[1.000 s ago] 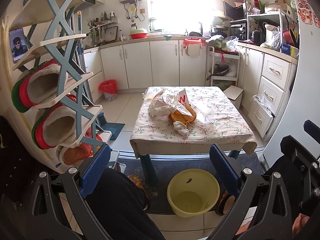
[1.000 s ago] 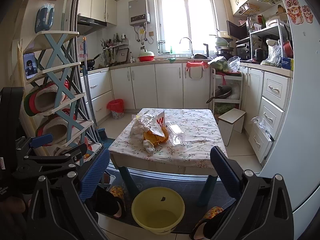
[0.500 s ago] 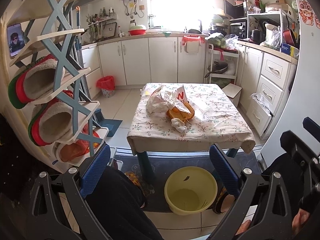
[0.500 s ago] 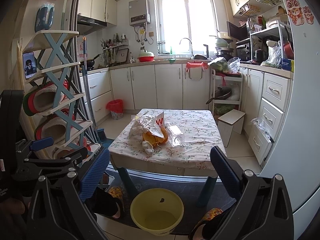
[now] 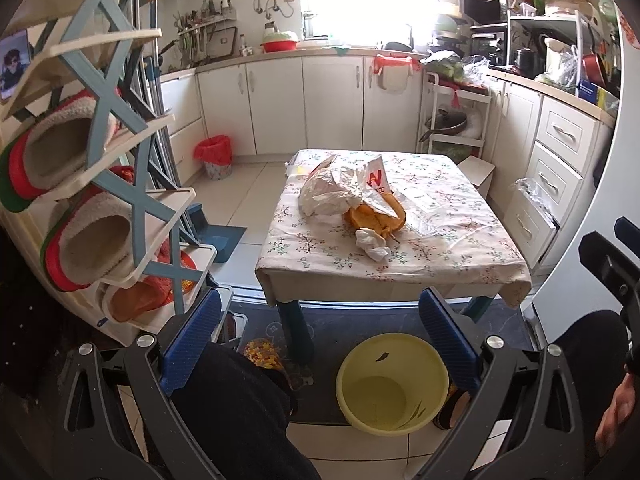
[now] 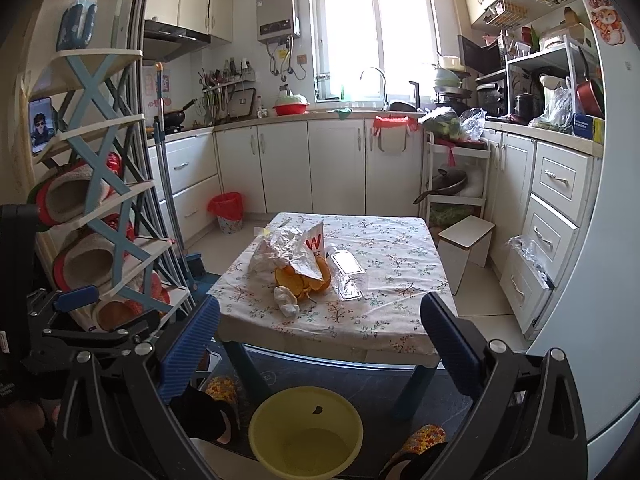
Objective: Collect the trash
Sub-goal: 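Reach the left tool to the white tissue and close on it, then carry the tissue to the bucket with the left tool while the right tool carries the clear bottle there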
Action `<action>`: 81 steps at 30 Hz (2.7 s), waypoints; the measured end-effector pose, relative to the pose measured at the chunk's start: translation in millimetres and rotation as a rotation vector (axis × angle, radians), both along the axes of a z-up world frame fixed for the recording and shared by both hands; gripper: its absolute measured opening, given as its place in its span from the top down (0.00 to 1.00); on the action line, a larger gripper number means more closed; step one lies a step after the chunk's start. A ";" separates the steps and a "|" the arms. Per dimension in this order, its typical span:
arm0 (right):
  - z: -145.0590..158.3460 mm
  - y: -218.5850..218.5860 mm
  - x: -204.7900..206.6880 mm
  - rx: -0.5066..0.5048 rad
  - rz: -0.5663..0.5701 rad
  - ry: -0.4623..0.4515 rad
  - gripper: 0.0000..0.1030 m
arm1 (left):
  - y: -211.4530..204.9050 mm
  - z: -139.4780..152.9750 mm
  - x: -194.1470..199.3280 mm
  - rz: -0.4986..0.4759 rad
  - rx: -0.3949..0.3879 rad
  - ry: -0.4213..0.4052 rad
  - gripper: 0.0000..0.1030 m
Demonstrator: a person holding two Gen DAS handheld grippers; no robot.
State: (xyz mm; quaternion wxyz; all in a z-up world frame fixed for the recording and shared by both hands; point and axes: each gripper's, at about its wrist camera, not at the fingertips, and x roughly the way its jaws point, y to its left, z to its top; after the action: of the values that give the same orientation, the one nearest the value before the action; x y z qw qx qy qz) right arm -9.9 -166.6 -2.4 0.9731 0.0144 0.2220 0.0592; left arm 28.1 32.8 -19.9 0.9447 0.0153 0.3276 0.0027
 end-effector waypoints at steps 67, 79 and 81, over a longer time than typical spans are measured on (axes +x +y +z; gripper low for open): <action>-151.9 -27.7 294.2 0.056 0.098 0.439 0.45 | -5.5 -147.8 226.5 -0.097 -0.298 0.312 0.82; -130.3 -95.5 252.5 0.525 0.071 0.427 0.45 | -7.4 -123.7 203.9 -0.136 -0.323 0.243 0.82; -125.3 -102.9 240.5 0.575 0.075 0.415 0.45 | -8.4 -121.6 197.2 -0.137 -0.321 0.239 0.82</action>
State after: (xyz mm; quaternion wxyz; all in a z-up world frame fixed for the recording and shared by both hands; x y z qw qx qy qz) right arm 230.7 -269.5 -127.6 0.8606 0.2912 0.3897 0.1507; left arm 225.3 24.3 -141.5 0.8874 -0.1131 0.4317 -0.1155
